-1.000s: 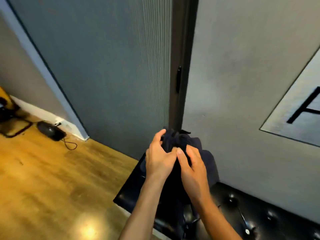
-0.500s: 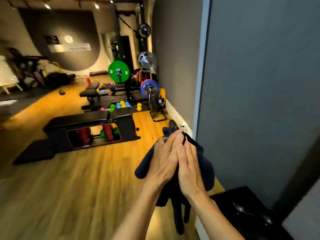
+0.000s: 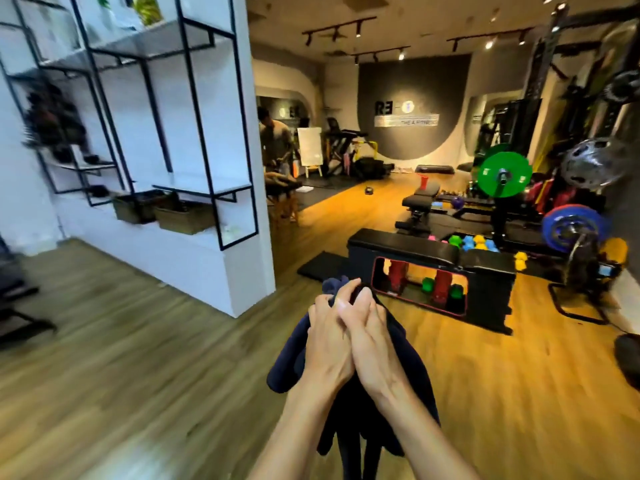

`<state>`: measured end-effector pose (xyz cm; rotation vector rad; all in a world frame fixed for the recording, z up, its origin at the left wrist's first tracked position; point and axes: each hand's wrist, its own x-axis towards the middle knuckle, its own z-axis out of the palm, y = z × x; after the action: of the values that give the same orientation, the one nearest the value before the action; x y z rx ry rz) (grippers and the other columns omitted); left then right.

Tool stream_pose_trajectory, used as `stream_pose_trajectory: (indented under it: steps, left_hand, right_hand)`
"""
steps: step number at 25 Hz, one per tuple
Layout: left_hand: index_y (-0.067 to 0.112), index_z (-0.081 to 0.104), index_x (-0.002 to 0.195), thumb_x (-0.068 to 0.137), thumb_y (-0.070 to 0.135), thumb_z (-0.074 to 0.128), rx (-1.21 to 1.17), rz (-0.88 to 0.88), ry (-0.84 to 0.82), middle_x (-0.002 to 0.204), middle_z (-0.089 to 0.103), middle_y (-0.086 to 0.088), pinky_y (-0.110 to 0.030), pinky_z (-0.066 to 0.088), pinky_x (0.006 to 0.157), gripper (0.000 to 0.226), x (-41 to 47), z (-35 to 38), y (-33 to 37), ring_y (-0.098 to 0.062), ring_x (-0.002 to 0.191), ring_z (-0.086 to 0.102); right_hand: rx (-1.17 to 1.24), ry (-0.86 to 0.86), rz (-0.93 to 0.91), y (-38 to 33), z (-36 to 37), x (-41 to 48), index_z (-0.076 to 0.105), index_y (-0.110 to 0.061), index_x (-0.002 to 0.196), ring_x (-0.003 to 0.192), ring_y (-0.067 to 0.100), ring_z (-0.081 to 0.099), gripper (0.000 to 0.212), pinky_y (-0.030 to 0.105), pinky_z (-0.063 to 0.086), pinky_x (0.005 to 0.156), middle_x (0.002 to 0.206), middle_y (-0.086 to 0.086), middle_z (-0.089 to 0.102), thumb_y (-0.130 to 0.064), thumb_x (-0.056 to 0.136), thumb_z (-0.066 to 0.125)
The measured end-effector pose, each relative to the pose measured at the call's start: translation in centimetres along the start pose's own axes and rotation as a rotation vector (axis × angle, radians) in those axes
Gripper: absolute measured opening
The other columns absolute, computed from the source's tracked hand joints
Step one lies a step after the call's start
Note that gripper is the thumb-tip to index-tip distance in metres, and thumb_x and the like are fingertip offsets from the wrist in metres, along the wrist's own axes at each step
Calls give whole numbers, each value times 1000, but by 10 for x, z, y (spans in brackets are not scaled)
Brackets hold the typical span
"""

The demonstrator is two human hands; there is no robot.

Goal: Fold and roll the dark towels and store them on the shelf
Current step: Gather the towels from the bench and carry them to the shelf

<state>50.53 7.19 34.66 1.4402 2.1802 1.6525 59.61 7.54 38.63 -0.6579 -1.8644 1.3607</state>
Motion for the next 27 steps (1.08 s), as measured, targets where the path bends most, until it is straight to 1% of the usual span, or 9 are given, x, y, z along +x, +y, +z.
stream_pose_trajectory:
  steps: [5,8,11,15,17,19,22,25,27]
  left_hand:
    - [42,58,113,56,98,34,-86,-221,258,129,57,-7,-45,42,103,83,28,-139,-91,-24,122,51]
    - [31,58,120,81,65,42,90,-215,326,111,58,0,-37,45,96,54,50,-202,-142,-18,109,55]
    - [40,48,133,92,44,50,237,-289,409,116,50,10,-18,37,94,42,94,-261,-207,-3,114,47]
    - [43,47,133,80,38,52,361,-344,435,119,52,21,-28,39,102,53,161,-335,-271,-1,116,47]
    - [41,49,132,75,35,55,380,-362,500,118,52,25,-28,41,102,58,194,-371,-306,2,116,48]
    - [40,49,132,73,28,59,406,-362,549,119,54,24,-29,42,102,61,225,-406,-341,3,116,48]
    - [36,50,131,73,23,63,451,-324,548,120,56,20,-30,42,100,61,278,-449,-401,2,115,49]
    - [32,50,133,74,26,64,542,-252,488,122,56,15,-28,42,99,61,337,-486,-472,-1,115,50]
    - [29,47,135,76,31,60,591,-227,424,122,55,11,-30,43,97,61,388,-512,-526,-5,113,50]
  right_hand:
    - [24,-254,-14,-1,158,61,50,-27,126,117,6,50,72,36,40,105,125,-4,52,-71,70,43]
    - [69,-385,-50,6,242,105,47,-30,133,122,5,49,76,33,39,107,128,-8,50,-72,69,45]
    - [127,-519,-50,20,329,171,42,-33,139,127,1,45,75,29,37,108,136,-13,48,-70,74,43]
    - [218,-658,-37,28,419,264,37,-46,135,113,-21,43,43,2,32,87,115,-34,46,-39,92,38]
    - [179,-733,-109,33,469,310,36,-39,140,104,-33,36,46,-6,28,83,113,-36,42,-20,99,35]
    - [95,-786,-209,34,518,352,34,-30,147,105,-35,30,54,-9,23,86,122,-32,39,-11,97,36]
    - [-10,-781,-344,43,589,416,32,-27,149,112,-25,32,63,-8,21,92,127,-29,37,-3,92,42]
    - [-105,-717,-452,63,654,485,33,-24,148,122,-3,41,67,11,34,102,130,-17,44,-1,88,48]
    - [-149,-680,-490,75,701,538,34,-19,147,124,4,44,65,18,36,103,132,-11,45,-1,87,49]
